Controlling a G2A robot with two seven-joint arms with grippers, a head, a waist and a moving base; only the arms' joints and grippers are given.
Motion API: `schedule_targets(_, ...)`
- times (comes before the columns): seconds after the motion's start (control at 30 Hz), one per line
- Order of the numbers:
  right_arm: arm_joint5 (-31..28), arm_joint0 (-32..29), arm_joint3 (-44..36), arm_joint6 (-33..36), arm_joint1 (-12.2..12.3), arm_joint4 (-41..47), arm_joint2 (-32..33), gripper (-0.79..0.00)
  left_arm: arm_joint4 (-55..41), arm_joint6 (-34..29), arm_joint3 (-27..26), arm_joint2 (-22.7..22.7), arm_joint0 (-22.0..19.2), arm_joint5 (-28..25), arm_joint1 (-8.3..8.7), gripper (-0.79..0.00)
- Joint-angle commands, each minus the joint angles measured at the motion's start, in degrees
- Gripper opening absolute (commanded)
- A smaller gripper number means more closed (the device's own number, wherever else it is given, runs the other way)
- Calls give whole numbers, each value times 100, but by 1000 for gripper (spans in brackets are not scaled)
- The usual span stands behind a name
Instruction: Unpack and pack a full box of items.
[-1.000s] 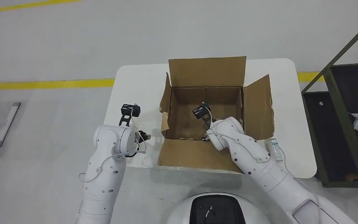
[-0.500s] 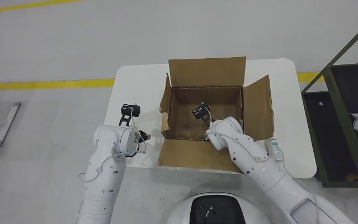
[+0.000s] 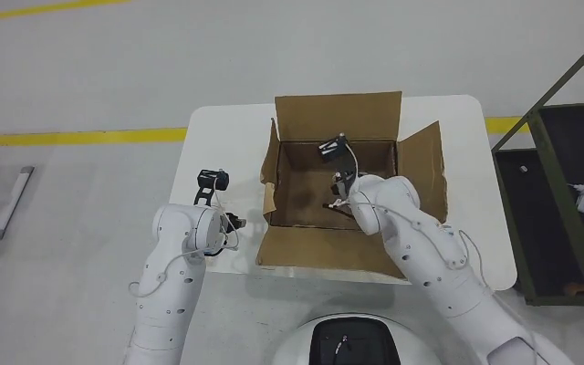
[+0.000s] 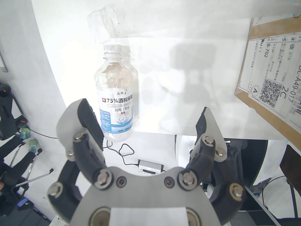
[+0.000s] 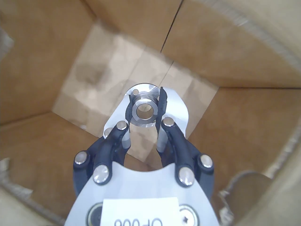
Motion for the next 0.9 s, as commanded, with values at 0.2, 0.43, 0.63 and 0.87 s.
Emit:
schedule_targets(0.2, -201, -783, -1848, -756, 131, 1120, 1286, -785, 0, 0, 0, 0, 0, 0, 0, 0)
schedule_targets(0.43, -253, -889, -1997, -846, 143, 1321, 1424, -785, 0, 0, 0, 0, 0, 0, 0, 0)
schedule_targets(0.63, -253, -889, -1997, -846, 143, 1321, 1424, -785, 0, 0, 0, 0, 0, 0, 0, 0)
schedule_targets(0.87, -239, -862, -2554, -1403, 206, 1598, 2151, -785, 0, 0, 0, 0, 0, 0, 0, 0)
